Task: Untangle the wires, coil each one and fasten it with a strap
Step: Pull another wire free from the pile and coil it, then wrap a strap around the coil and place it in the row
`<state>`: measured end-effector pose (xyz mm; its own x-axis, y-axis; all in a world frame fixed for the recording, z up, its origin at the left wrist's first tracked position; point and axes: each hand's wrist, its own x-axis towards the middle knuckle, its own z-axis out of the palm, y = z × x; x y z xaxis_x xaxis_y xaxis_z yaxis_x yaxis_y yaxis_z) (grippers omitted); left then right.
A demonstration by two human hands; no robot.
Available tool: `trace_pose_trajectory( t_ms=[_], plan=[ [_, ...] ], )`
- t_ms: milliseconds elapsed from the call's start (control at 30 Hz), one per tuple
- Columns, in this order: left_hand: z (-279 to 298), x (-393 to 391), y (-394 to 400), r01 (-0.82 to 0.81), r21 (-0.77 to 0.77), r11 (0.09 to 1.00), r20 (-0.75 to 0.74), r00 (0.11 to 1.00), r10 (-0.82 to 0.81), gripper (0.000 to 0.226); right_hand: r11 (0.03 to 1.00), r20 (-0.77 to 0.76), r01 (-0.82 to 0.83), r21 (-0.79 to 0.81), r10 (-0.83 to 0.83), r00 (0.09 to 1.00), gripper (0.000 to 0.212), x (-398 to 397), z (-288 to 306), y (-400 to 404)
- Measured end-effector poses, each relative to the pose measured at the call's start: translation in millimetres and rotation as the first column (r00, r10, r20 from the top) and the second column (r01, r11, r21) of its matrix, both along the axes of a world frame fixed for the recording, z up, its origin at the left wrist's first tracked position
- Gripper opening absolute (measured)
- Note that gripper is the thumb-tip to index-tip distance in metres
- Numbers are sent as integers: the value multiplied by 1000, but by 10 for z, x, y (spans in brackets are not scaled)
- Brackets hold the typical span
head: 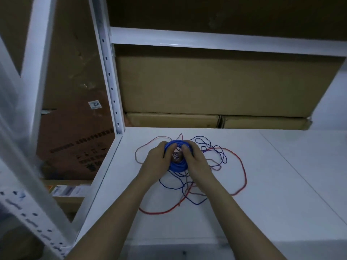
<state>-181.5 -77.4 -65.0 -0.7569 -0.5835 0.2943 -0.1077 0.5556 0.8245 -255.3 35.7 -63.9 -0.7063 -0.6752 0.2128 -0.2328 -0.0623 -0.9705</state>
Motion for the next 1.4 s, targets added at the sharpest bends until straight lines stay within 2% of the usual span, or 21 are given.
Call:
trace_pose_trajectory(
  t_ms=[33,100,267,367,467,567,700,767,833,1067,1233,1400],
  plan=[
    [-16,11,-5,5,-13,1000,4,1000,-5,29,1000,-71,18,12,-17,997,12,36,8,13],
    [-18,8,0,41,-13,999,19,999,-41,30,999,-120,53,11,-52,991,15,92,-15,36],
    [-72,-114,155,77,2,997,40,996,-77,31,974,37,219,-53,-217,975,25,153,-112,149],
    [-172,-242,307,59,-68,996,74,996,-54,30,928,52,373,13,-373,926,37,132,-148,230],
    [-219,-407,562,54,-110,992,124,992,-40,35,863,-56,495,100,-492,869,35,19,-193,388],
    [-171,-576,863,160,-158,975,180,975,-131,42,807,-147,584,91,-569,809,29,-173,-208,719],
    [-94,-813,1301,448,-29,893,292,859,-421,43,776,-183,625,85,-604,775,22,-492,-291,1360],
    [-105,-982,1575,533,14,846,338,794,-506,40,766,-177,638,78,-619,765,21,-673,-349,1735],
    [-134,-1210,1922,565,28,825,328,774,-541,39,740,-187,669,73,-649,738,21,-881,-406,2172],
    [-322,-2161,3373,551,11,835,293,796,-529,29,640,-275,748,175,-698,662,23,-1697,-526,3988],
    [-418,-2688,4101,510,-44,859,315,823,-473,29,576,-288,788,216,-734,615,27,-2240,-546,4954],
    [-373,-3312,4701,520,-124,845,348,820,-454,32,565,-283,792,233,-739,611,25,-2836,-527,5608]
  ],
)
